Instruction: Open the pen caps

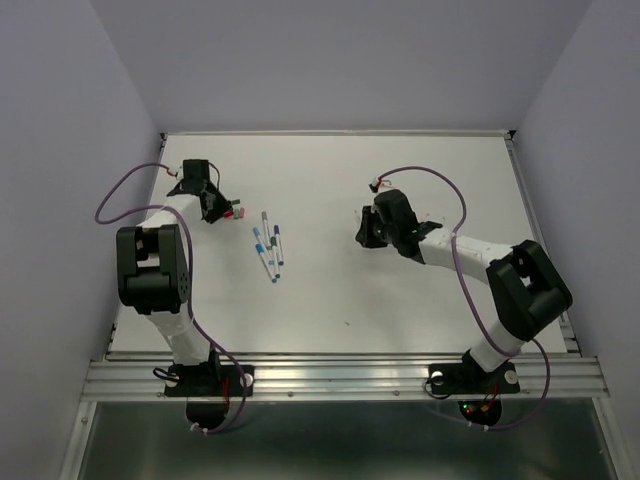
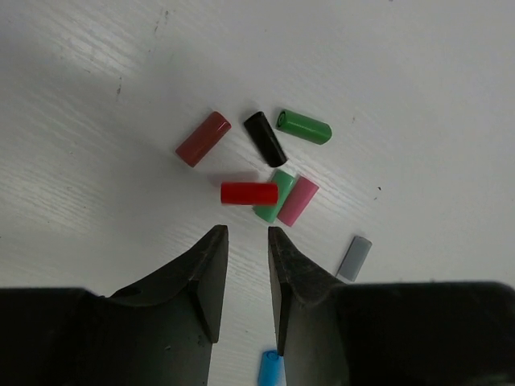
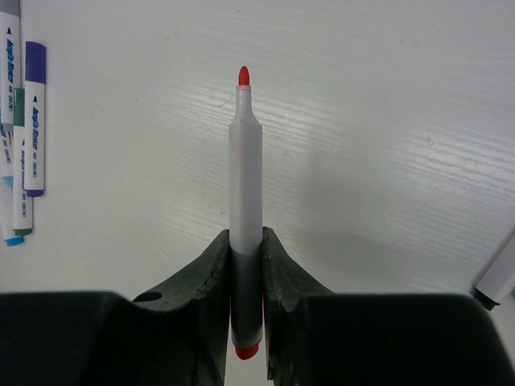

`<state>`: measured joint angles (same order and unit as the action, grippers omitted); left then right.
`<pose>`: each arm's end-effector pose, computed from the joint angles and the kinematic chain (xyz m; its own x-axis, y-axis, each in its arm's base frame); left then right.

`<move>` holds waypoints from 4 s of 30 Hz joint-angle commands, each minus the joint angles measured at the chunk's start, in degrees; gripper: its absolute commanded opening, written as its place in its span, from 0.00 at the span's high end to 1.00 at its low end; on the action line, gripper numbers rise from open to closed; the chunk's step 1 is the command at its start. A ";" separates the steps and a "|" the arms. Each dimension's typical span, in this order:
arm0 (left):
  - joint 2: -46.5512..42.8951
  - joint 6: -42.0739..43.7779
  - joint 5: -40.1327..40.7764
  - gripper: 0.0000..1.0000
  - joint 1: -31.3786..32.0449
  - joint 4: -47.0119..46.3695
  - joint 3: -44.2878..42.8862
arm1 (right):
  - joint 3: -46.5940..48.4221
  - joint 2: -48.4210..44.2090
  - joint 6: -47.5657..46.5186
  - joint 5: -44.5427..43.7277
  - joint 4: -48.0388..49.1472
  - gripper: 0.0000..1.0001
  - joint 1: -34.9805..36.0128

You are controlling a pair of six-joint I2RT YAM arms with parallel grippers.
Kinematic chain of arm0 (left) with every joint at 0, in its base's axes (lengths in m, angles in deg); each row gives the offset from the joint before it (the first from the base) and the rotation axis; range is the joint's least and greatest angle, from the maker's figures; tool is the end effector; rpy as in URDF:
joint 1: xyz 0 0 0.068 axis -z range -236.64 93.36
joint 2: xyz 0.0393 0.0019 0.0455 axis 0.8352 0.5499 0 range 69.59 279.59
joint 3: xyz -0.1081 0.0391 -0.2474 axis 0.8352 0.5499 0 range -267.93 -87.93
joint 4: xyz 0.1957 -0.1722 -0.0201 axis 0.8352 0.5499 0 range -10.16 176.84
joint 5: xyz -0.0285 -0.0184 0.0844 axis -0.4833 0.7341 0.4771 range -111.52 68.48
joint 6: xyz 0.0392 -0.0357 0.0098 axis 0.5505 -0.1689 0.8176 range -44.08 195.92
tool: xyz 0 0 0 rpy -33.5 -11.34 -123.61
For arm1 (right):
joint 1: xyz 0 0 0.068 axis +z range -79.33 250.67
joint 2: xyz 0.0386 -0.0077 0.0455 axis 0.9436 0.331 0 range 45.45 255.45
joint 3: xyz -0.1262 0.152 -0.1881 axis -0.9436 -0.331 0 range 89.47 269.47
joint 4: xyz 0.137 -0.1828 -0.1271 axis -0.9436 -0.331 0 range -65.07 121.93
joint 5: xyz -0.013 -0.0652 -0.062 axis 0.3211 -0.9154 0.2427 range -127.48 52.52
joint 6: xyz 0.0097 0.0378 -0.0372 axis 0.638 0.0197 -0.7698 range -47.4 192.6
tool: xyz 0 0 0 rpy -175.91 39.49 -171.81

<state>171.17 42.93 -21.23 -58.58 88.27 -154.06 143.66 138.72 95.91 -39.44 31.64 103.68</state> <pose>0.3863 0.0132 0.2030 -0.5606 -0.5638 -0.6065 -0.4087 0.8254 -0.3895 0.2923 0.1885 0.1996 -0.6952 0.0199 -0.7185 -0.2693 0.9196 0.2860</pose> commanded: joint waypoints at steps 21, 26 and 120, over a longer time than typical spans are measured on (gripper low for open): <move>-9.11 2.23 -6.79 0.22 -0.18 -3.15 2.14 | 3.63 1.03 5.06 -14.99 -6.02 0.97 -2.25; -16.67 2.23 -7.06 0.05 -0.18 -3.59 3.02 | 6.89 4.63 8.42 -21.33 -9.02 0.94 -2.25; -17.03 1.70 -11.72 0.01 0.44 -6.76 5.57 | 47.23 37.24 -7.49 -19.31 -17.63 0.00 20.59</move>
<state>154.30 43.95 -32.31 -58.23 83.81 -148.59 188.54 174.50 89.79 -54.72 16.03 122.96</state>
